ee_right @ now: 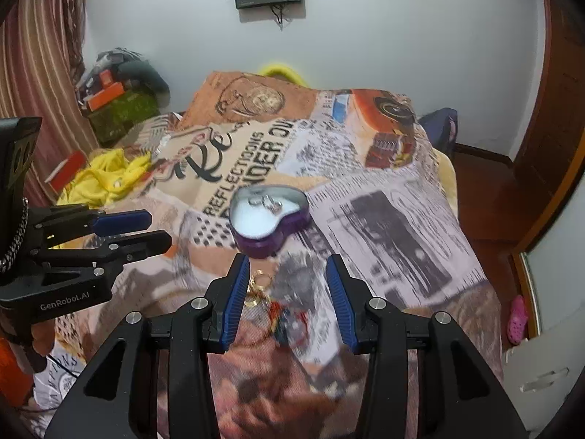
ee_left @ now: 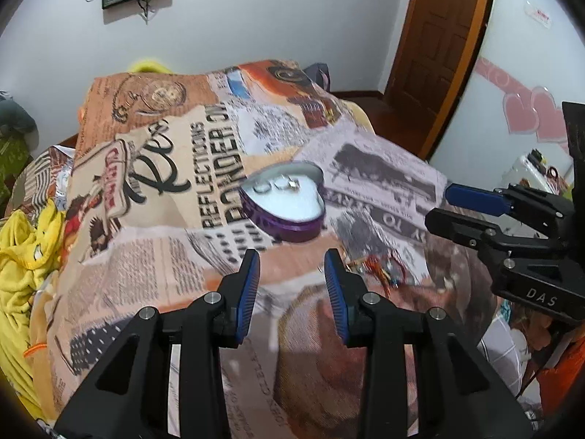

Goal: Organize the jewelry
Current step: 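Withdraw both tools from the tin back toward the jewelry pile, then grasp the gold-and-red bracelet with the left tool while the right tool grasps the beaded bracelet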

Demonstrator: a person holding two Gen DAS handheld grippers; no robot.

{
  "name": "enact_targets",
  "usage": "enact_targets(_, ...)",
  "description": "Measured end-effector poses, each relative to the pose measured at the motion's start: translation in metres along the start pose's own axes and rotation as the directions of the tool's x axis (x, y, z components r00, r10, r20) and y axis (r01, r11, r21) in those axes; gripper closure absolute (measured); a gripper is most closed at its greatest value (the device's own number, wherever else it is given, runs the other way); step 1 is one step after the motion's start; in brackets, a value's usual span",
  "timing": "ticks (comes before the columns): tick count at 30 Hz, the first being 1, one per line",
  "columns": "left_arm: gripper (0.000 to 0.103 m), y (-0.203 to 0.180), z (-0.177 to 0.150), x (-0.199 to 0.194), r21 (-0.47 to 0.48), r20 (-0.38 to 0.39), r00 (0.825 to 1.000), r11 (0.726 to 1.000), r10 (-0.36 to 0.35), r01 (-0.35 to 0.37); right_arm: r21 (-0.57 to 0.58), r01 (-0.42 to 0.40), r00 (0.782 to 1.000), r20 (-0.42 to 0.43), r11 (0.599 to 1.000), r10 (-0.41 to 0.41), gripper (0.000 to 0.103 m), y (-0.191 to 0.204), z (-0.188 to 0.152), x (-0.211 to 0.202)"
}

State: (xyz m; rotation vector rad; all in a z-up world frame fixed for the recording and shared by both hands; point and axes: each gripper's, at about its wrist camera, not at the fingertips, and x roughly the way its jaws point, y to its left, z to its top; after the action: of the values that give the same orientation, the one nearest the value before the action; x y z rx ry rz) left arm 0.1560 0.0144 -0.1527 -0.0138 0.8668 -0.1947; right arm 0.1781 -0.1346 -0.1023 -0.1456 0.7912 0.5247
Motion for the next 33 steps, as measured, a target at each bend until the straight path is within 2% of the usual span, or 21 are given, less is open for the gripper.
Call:
enact_targets(6, 0.067, -0.01, -0.016, 0.021, 0.011, -0.07, 0.998, 1.0, -0.01, 0.01, 0.004, 0.05, 0.998, -0.041, 0.999, -0.05, 0.063, -0.006, -0.025, 0.003)
enact_targets(14, 0.067, -0.021, -0.032, 0.044, -0.005, -0.125, 0.991, 0.999, -0.046, 0.046, 0.05, 0.051, 0.99, -0.132, 0.997, -0.044, 0.063, -0.02, -0.055, 0.02)
enact_targets(26, 0.068, -0.028, -0.035, 0.068, -0.039, -0.153, 0.985, 0.997, -0.079, 0.074, 0.035, -0.019, 0.985, -0.17, 0.999, 0.025, 0.063, -0.012, -0.067, 0.035)
enact_targets(29, 0.072, -0.028, -0.035, 0.071, -0.042, -0.148, 0.986, 0.997, -0.076, 0.07, 0.015, -0.026, 0.986, -0.166, 1.0, 0.028, 0.063, -0.007, -0.067, 0.041)
enact_targets(32, 0.082, -0.029, -0.035, 0.073, -0.027, -0.147, 0.987, 0.997, -0.071, 0.068, 0.007, -0.031, 0.988, -0.152, 0.999, 0.032, 0.063, -0.006, -0.067, 0.044)
enact_targets(33, 0.09, -0.028, -0.034, 0.073, -0.023, -0.147, 0.987, 0.998, -0.069, 0.066, 0.008, -0.033, 0.989, -0.144, 0.999, 0.034, 0.063, -0.006, -0.067, 0.044)
